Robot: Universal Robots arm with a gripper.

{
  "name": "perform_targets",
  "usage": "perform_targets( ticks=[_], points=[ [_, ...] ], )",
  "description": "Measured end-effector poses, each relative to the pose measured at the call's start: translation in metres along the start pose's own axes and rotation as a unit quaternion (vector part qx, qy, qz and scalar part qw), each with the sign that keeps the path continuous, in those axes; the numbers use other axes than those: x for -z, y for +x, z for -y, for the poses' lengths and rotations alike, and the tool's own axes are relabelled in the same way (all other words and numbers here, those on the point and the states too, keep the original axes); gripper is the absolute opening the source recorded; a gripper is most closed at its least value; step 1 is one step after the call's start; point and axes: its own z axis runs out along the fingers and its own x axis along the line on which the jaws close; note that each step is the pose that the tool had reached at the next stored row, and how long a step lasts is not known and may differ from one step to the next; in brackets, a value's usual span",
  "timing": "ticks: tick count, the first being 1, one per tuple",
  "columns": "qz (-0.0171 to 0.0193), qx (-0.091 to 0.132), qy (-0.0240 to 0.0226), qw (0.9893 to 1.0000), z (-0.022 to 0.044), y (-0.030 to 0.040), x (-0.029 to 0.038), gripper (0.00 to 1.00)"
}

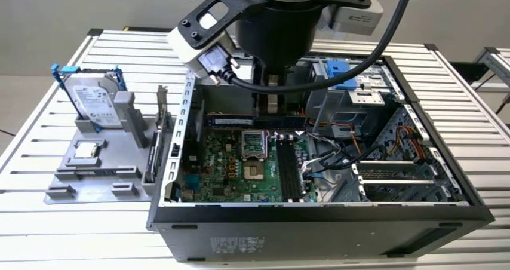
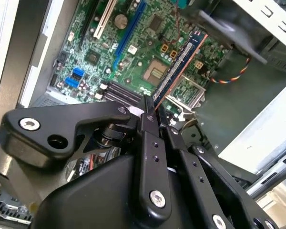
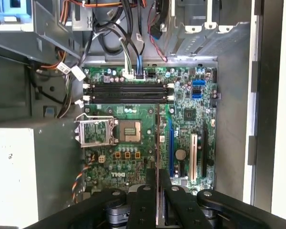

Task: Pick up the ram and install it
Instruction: 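Pick up the ram and move it above insertion slot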

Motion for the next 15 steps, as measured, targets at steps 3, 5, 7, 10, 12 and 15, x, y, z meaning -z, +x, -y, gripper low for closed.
perform_targets(
  ticks=[3, 5, 7, 10, 12, 15],
  points=[
    [0.0, -0.001, 0.0001, 1.0, -0.0071, 0.0002, 0.0001, 0.0],
    [0.0, -0.002, 0.0001, 1.0, -0.0113, 0.0003, 0.0002, 0.0],
    [-0.0001, -0.003, 0.0001, 1.0, -0.0152, 0.0004, 0.0002, 0.0],
    [-0.0001, -0.004, 0.0001, 1.0, -0.0209, 0.0004, 0.0003, 0.0],
    [-0.0001, -0.007, 0.0001, 1.0, -0.0237, 0.0005, 0.0003, 0.0],
    [-0.0002, -0.011, 0.0, 0.9999, -0.0273, 0.0006, 0.0003, 0.0]
  ],
)
